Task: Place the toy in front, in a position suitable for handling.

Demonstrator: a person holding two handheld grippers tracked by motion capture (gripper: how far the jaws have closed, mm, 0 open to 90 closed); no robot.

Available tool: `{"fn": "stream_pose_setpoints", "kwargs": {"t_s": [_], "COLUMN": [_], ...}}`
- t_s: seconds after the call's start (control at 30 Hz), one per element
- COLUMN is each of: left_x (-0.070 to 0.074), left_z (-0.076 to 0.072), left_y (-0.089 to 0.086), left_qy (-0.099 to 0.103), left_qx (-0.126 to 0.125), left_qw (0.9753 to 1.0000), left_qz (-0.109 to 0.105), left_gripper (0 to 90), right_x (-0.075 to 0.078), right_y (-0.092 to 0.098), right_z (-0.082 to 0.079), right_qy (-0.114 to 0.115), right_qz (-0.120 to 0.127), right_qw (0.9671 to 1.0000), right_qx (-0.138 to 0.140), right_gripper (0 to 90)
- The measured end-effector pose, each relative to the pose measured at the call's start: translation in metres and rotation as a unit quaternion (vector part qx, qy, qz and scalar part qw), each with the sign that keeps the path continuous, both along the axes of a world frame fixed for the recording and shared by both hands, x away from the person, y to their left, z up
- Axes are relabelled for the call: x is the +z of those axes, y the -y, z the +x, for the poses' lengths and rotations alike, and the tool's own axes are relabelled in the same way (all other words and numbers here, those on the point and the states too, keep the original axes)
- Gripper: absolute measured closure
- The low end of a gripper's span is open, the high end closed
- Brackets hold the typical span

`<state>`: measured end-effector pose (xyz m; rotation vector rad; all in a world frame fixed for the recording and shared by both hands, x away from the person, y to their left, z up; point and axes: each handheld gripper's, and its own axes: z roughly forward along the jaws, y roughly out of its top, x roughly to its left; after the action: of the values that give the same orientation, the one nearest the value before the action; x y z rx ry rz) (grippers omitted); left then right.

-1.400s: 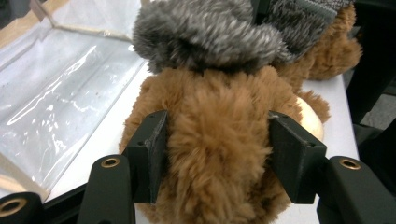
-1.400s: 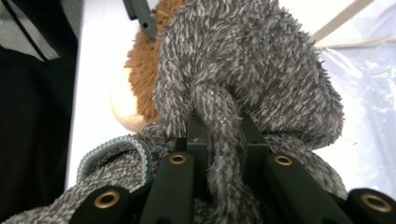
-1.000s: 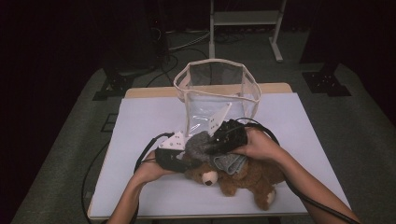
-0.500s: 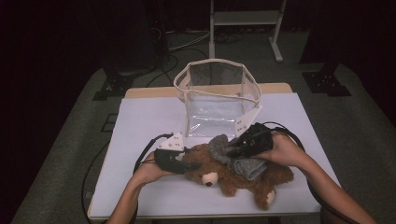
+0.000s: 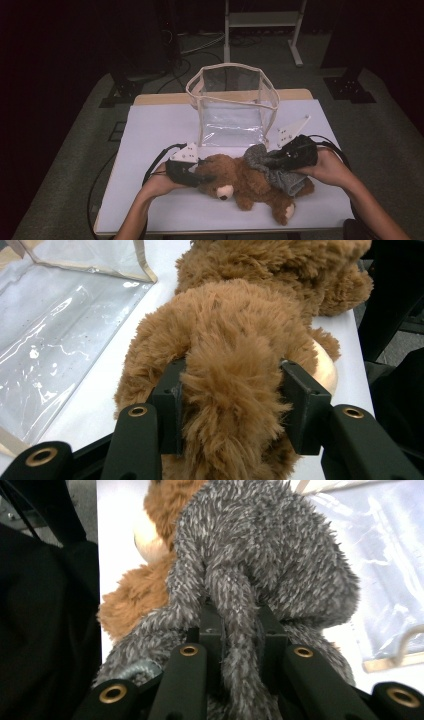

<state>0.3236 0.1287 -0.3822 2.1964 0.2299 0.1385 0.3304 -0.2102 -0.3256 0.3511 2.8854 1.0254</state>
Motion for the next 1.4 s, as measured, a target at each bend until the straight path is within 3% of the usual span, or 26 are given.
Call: {"fn": "stream_pose_setpoints", "kwargs": {"t_s": [0.17,0.37,0.57,0.7,0.97,1.0,1.1,1.23,1.4], "left_x": [0.0,0.001,0.001,-0.001,0.001,0.002,0.002,0.002,0.001], "left_z": [0.0,-0.002,0.0,0.001,-0.003,-0.003,-0.004,-0.004,-0.004], "left_y": [-0.002,0.0,-0.001,-0.004,-0.002,-0.001,0.0,0.0,-0.001], "left_qy": [-0.001,0.003,0.0,-0.007,0.001,0.001,0.006,0.002,0.0], "left_qx": [-0.005,-0.01,-0.01,-0.008,-0.018,-0.018,-0.02,-0.017,-0.019], "left_qw": [1.0,0.9999,0.9999,0.9999,0.9998,0.9998,0.9997,0.9998,0.9998], "left_qz": [-0.001,0.005,0.009,0.003,0.009,0.009,0.014,0.011,0.009], "left_gripper": [51.2,51.3,51.2,51.0,51.1,51.1,51.2,51.2,51.1], "right_x": [-0.009,-0.017,-0.007,-0.013,-0.03,-0.031,-0.029,-0.014,0.001], "right_y": [0.018,0.047,0.03,0.018,0.059,0.065,0.071,0.064,0.035], "right_z": [-0.008,-0.022,-0.014,-0.012,-0.03,-0.032,-0.031,-0.023,0.001], "right_qy": [-0.011,-0.023,0.0,-0.005,-0.041,-0.051,-0.053,-0.029,-0.005], "right_qz": [0.014,0.002,0.003,0.012,0.04,0.039,0.025,0.014,0.029], "right_qw": [0.9997,0.9992,0.9996,0.9998,0.9973,0.9966,0.9967,0.9983,0.9991], "right_qx": [-0.013,-0.033,-0.027,-0.016,-0.045,-0.052,-0.056,-0.048,-0.032], "right_gripper": [77.8,77.7,77.5,77.3,77.2,77.2,77.1,77.4,77.4]}}
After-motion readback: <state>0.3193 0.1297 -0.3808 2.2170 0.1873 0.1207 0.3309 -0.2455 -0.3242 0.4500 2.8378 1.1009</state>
